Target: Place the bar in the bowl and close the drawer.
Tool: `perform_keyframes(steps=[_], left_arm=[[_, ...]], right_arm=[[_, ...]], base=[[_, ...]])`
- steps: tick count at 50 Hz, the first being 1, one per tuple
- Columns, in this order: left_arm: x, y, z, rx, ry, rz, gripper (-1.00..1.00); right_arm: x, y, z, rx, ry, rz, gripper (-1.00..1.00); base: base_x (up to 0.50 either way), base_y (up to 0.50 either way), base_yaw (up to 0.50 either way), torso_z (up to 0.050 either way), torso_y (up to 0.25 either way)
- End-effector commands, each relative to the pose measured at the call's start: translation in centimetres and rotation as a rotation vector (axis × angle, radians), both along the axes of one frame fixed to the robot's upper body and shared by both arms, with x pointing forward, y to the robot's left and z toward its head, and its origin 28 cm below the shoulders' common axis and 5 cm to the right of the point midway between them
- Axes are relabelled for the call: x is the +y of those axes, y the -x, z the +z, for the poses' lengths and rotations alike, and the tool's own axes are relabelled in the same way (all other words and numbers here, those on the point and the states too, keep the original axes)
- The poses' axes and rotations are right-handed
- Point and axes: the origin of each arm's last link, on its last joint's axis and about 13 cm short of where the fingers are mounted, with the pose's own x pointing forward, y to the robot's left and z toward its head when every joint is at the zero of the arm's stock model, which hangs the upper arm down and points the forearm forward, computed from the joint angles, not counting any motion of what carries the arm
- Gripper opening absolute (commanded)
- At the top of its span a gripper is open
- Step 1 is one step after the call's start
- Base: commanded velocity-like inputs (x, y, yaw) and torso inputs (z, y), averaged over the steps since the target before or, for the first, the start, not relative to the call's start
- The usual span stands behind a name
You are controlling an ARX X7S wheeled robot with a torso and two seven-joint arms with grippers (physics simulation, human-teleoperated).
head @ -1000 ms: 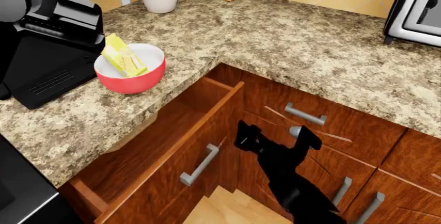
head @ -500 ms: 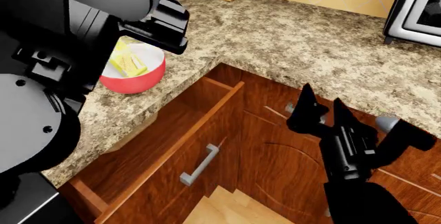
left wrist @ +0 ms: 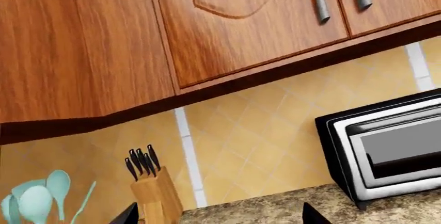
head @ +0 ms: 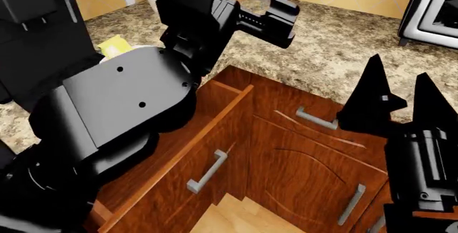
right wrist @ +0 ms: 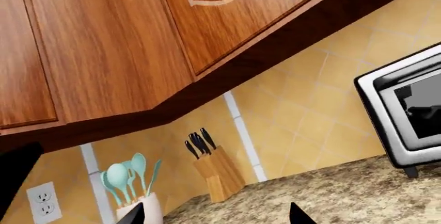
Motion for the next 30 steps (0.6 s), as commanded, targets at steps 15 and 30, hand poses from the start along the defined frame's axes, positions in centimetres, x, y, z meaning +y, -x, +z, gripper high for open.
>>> perform_keyframes(steps=[15,30], left_arm=[[-7.4,-4.9,-8.4,0.246,0.071,-0.103,1.0],[-8.9,-4.0,-14.2,0.349,0.028,-0.124,1.0]], right_arm=[[-1.1,3.5,3.6,-0.151,0.036,-0.185,1.0],[-0.8,2.9,3.4,-0.15,0.04,-0.168,1.0]], base=[[0.0,0.0,0.0,0.0,0.0],[0.0,0.0,0.0,0.0,0.0]])
